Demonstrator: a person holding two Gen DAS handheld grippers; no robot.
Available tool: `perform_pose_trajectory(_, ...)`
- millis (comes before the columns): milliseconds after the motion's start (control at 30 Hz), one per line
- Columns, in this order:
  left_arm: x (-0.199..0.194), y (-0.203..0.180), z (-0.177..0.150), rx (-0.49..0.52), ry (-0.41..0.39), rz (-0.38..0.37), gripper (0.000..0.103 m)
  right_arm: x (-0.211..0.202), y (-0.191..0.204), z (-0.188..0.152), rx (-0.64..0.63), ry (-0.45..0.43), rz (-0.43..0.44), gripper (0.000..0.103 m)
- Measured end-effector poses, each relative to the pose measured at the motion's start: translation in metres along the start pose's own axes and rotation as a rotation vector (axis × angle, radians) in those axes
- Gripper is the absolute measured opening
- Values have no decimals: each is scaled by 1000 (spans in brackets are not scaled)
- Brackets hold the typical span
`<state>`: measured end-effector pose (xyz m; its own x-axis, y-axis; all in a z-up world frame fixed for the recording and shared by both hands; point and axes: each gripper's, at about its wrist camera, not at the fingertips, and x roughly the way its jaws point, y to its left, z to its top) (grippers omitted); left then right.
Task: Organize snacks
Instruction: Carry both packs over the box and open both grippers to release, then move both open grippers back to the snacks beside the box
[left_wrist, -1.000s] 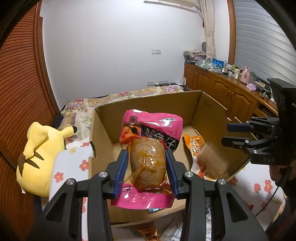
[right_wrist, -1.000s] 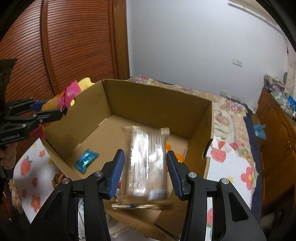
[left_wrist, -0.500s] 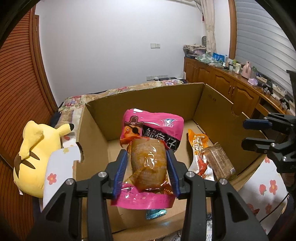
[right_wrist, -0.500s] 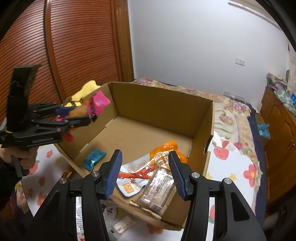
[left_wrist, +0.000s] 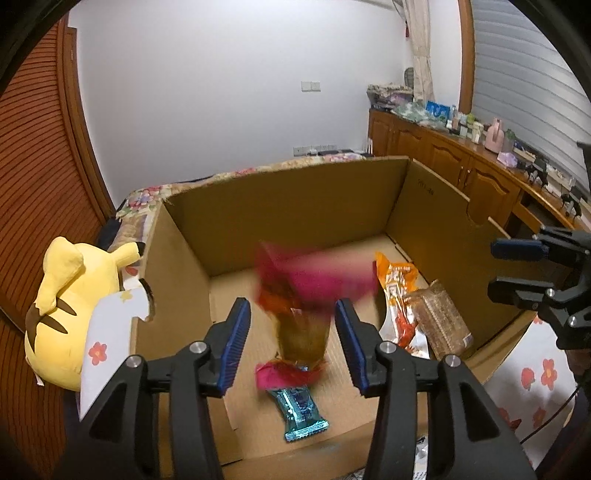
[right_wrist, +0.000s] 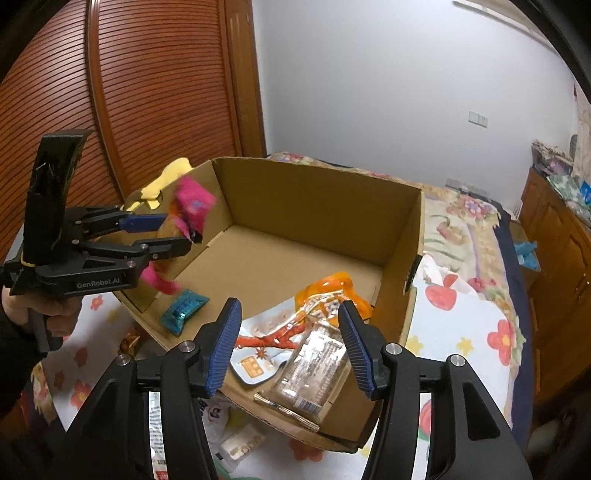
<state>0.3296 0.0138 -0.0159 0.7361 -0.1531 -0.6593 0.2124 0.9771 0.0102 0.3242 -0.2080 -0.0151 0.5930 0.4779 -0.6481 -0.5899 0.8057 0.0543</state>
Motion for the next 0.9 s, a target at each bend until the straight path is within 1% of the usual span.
perform_pose_trajectory(233,-24,-5,-4,1,-25,-4,50,-18,2,-2,4,-16,-16,57)
perform_pose_trajectory(333,-38,-6,-12,1,-35,-8,52,-33,8,-5,3,-30,-27,58)
perform_pose_trajectory(400,-50,-8,-22,6,-40,-11,55,-45,14,-8,1,-41,-36,58)
perform_pose_trajectory(500,-64,-12,-36,15,-41,-14,57,-59,23,-15,-1,-51,-49,59)
perform_pose_trajectory(667,-87,-19,-67,26,-43,-31,58,-75,40,-39,7,-50,-60,60)
perform_pose_trajectory(900,-96,-32,-111,46,-9,-47,58,-74,57,-86,53,-15,-53,60)
